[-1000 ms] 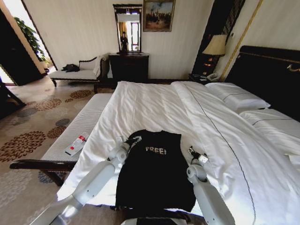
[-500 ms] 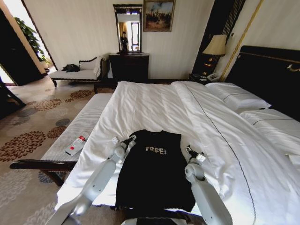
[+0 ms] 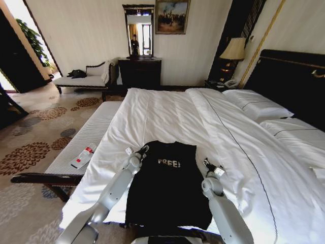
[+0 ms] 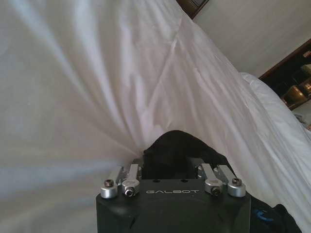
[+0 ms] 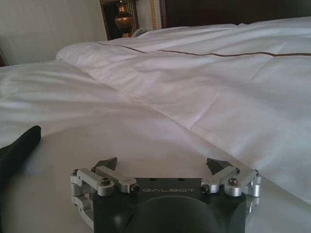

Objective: Fold the clothes on the bed.

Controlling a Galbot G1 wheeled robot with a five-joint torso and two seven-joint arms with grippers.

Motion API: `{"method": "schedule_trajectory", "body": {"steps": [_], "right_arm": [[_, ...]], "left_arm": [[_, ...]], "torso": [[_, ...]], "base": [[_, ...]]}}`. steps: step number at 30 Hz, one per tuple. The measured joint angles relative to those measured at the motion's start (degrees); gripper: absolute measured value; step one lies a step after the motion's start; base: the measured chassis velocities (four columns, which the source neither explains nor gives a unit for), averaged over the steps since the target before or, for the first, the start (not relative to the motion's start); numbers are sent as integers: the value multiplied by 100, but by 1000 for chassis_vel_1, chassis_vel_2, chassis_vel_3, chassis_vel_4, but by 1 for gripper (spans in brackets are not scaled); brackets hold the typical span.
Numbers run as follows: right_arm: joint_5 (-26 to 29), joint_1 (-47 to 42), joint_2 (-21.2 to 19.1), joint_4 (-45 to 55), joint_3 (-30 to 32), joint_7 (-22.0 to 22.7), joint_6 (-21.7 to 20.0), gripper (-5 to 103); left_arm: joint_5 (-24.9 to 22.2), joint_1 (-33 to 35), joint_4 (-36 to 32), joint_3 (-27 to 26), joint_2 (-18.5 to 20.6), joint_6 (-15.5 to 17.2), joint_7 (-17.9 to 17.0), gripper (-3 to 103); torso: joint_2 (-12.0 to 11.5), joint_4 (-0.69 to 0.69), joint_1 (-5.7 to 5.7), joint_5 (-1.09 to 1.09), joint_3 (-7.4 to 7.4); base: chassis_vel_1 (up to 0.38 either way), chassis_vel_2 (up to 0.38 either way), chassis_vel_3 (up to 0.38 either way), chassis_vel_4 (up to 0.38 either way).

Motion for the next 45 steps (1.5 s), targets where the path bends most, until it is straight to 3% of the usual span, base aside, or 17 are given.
{"method": "schedule_trajectory", "body": {"steps": [3,5,9,11,16,19,28,32,38,45], "right_arm": [[28,65,-16,-37,-21,0,1,100],[41,81,-21,-48,-32,0,2,100],[196,295,-82,-219,-228,-82,74,100],[241,365,-107,-281,-294,-131,97,100],[806,704,-282,-543,-613,-588,139,100],[1577,1082,-440,-908,-935,-1221,109,100],[2090,2041,-303,-2046,-1165,-1973,249,100],[2248,2182,-243,-2115,-1111,-2077,339,100],[2331,1981,-322,-1463,-715,-2116,394,100],[2568,1922,-343,-1329,-790,-2360,421,100]], "left_arm": [[-13,-5,-30,-10,7,-2,3,29],[-15,-6,-37,-20,16,-2,4,29],[-52,-25,-132,-72,151,-5,7,7],[-67,-35,-141,-78,187,-5,10,3],[-90,-105,-108,-99,282,-6,67,3],[-94,-202,-20,-120,314,-11,88,3],[-86,-311,61,-120,421,0,122,3],[-64,-294,39,-120,469,8,126,3],[-48,-265,2,-146,538,13,127,3],[-36,-264,-10,-150,548,16,125,3]], "torso": [[0,0,0,0,0],[0,0,0,0,0],[0,0,0,0,0],[0,1,0,-1,0],[0,0,0,-1,0],[0,-1,0,-2,0],[0,1,1,0,1],[0,2,1,2,1],[0,1,0,0,0],[0,1,1,0,0]], "base": [[0,0,0,0],[0,0,0,0],[0,0,0,0],[0,0,0,0],[0,0,0,0],[0,0,0,0],[0,0,0,0],[0,0,0,0],[0,0,0,0],[0,0,0,0]]}}
